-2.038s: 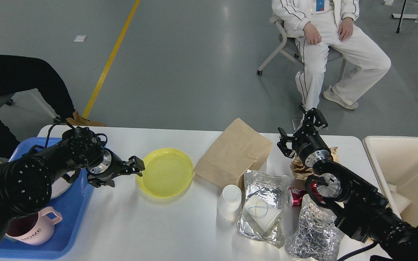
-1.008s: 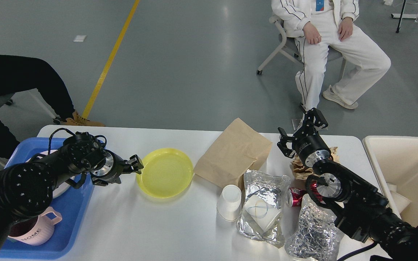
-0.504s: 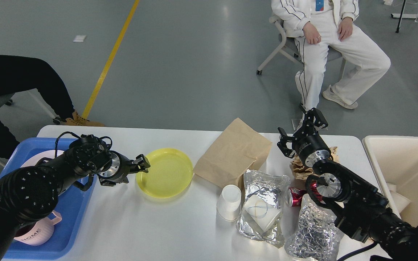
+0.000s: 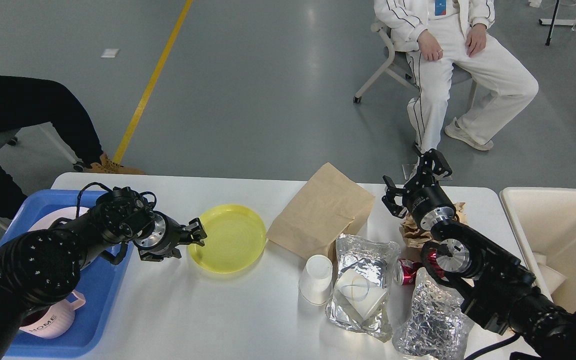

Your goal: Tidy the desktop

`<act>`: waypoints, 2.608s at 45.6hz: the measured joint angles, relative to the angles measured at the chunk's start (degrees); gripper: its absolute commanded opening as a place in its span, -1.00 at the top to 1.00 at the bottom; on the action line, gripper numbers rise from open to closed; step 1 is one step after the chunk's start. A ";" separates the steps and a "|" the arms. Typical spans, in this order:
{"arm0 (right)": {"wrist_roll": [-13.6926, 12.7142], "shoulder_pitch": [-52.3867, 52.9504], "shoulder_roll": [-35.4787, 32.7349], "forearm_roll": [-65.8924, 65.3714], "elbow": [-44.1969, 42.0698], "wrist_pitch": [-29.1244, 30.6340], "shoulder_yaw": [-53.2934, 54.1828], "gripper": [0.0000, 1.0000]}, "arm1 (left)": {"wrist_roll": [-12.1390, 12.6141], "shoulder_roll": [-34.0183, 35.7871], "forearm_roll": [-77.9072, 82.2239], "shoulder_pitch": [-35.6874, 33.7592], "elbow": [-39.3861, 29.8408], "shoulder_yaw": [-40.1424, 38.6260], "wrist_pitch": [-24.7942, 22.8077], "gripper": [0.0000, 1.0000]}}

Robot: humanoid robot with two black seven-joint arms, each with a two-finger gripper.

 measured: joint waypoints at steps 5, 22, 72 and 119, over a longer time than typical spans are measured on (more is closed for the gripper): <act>0.00 0.00 0.00 0.00 0.00 0.00 0.00 -1.00 | -0.05 0.01 0.00 0.00 0.02 -0.03 -0.10 -0.02; 0.00 0.00 0.00 0.04 0.00 0.00 0.00 -1.00 | 0.02 0.10 0.00 0.00 0.05 0.09 -0.62 0.39; 0.00 0.00 0.00 -0.03 0.00 0.00 0.00 -1.00 | 0.72 -0.08 0.14 0.51 -0.18 0.26 -1.54 0.57; 0.00 0.00 0.00 -0.01 0.00 0.00 0.00 -1.00 | 6.78 0.94 0.11 0.51 -0.83 -0.01 -1.64 1.00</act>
